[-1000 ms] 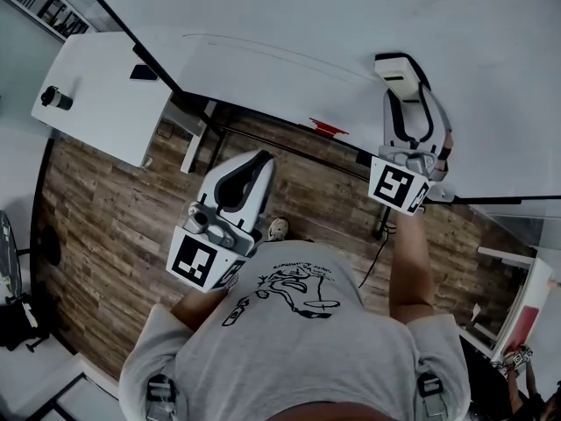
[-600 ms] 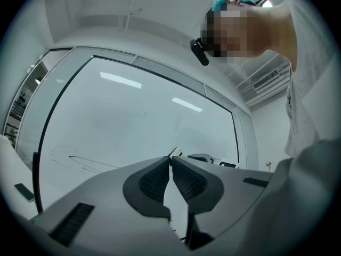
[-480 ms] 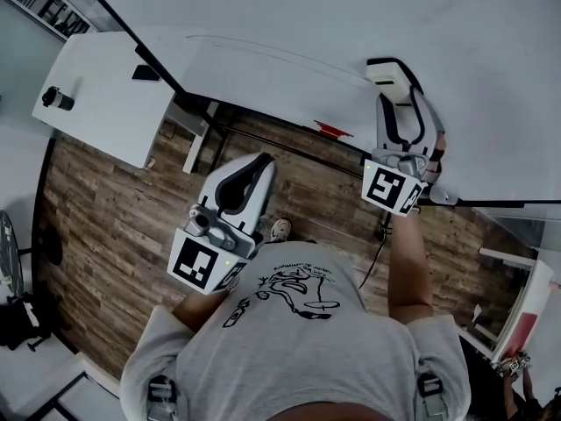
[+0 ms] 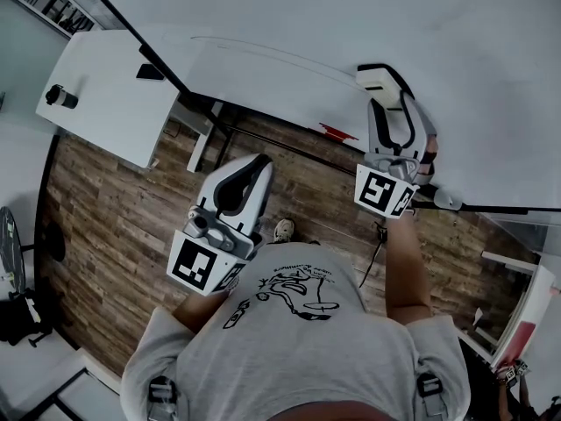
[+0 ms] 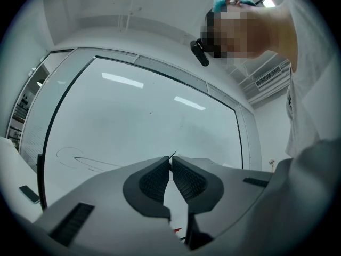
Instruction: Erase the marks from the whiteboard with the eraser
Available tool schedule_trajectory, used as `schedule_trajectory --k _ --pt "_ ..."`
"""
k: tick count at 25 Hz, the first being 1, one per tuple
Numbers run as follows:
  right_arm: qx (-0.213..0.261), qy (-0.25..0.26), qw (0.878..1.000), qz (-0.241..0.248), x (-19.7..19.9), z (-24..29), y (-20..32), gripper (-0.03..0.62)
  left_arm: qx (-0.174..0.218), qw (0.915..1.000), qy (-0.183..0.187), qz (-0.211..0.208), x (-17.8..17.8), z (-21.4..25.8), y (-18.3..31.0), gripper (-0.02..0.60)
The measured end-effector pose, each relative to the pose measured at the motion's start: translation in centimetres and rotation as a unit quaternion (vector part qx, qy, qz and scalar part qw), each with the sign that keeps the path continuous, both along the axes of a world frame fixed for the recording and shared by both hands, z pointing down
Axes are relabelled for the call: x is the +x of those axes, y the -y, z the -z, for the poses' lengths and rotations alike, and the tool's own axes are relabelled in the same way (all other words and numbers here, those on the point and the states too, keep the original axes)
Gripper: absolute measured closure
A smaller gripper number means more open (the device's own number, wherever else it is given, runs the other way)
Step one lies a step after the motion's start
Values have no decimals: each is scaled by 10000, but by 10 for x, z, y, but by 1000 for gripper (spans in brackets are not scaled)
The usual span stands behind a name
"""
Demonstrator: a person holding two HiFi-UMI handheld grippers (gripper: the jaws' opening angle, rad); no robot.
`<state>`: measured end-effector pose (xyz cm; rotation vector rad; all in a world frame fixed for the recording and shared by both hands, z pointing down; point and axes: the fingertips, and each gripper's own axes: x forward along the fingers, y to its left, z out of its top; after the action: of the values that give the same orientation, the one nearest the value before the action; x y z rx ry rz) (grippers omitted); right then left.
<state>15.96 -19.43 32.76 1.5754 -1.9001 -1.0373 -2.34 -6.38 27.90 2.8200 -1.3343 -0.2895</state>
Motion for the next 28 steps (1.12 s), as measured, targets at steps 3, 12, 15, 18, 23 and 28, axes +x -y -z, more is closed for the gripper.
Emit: schedule_trajectory --k 3,12,15,18,23,28 --pt "6 -1 10000 30 -3 -2 1 364 -13 10000 -3 45 -4 0 4 546" --pt "-44 -103 9997 209 -21 -19 8 362 -81 9999 2 92 -6 -7 10 546" --pt "-100 -183 9993 323 -28 -26 10 362 -99 9999 18 107 -5 -9 11 546" --pt "-164 -254 9985 446 -39 -35 12 362 -119 9998 17 146 -5 -9 12 546" --pt "-305 -325 9974 565 -51 -47 18 361 -145 9997 23 213 -5 -10 10 546" --pt "-476 -484 9956 639 -59 -57 21 358 -140 9995 28 299 -5 -10 3 546"
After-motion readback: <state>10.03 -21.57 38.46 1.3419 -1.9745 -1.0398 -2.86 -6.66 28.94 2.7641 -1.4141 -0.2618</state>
